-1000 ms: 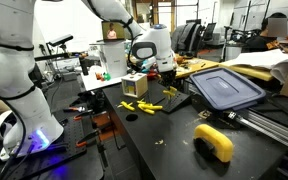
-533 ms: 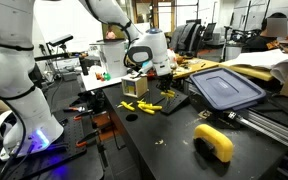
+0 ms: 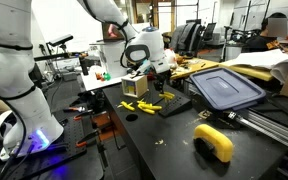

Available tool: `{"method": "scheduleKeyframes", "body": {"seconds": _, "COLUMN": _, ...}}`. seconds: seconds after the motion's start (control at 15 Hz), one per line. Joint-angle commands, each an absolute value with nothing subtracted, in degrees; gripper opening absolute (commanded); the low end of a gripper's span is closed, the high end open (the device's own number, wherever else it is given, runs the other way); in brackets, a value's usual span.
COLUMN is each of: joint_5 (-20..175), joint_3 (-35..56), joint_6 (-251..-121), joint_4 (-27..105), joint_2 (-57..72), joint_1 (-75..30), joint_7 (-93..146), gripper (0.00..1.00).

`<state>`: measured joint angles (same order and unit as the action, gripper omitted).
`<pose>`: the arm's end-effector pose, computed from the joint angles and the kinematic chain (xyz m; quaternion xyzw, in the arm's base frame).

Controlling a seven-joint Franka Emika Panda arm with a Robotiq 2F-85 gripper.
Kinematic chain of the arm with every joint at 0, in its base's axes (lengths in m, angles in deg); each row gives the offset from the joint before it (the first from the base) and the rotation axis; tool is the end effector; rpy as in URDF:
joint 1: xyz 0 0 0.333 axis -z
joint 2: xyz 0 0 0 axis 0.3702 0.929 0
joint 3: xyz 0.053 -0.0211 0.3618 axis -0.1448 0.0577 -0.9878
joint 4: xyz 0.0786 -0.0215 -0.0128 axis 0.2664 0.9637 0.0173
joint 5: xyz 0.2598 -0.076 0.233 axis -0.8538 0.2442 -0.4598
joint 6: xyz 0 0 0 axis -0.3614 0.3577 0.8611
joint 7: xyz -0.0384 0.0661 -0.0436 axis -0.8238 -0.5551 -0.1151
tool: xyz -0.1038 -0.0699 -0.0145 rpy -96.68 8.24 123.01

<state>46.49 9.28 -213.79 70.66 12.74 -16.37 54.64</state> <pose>0.5805 -0.1046 0.3015 -0.8234 0.5418 -0.1136 0.1250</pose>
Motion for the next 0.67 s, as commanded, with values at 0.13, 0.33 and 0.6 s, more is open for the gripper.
{"method": "scheduleKeyframes", "body": {"seconds": 0.13, "joint_5": 54.41, "joint_3": 14.1, "joint_6": -211.85, "joint_4": 75.78, "joint_2": 4.57, "joint_1": -20.68, "joint_7": 56.99, "gripper": 1.0}}
{"method": "scheduleKeyframes", "body": {"seconds": 0.33, "joint_5": 62.37, "joint_3": 16.82, "joint_6": -209.69, "joint_4": 75.57, "joint_2": 1.87, "joint_1": -22.95, "joint_7": 59.23, "gripper": 1.0}}
{"method": "scheduleKeyframes", "body": {"seconds": 0.6, "joint_5": 72.19, "joint_3": 17.1, "joint_6": -204.94, "joint_4": 74.27, "joint_2": -1.65, "joint_1": -23.48, "joint_7": 60.55, "gripper": 1.0}}
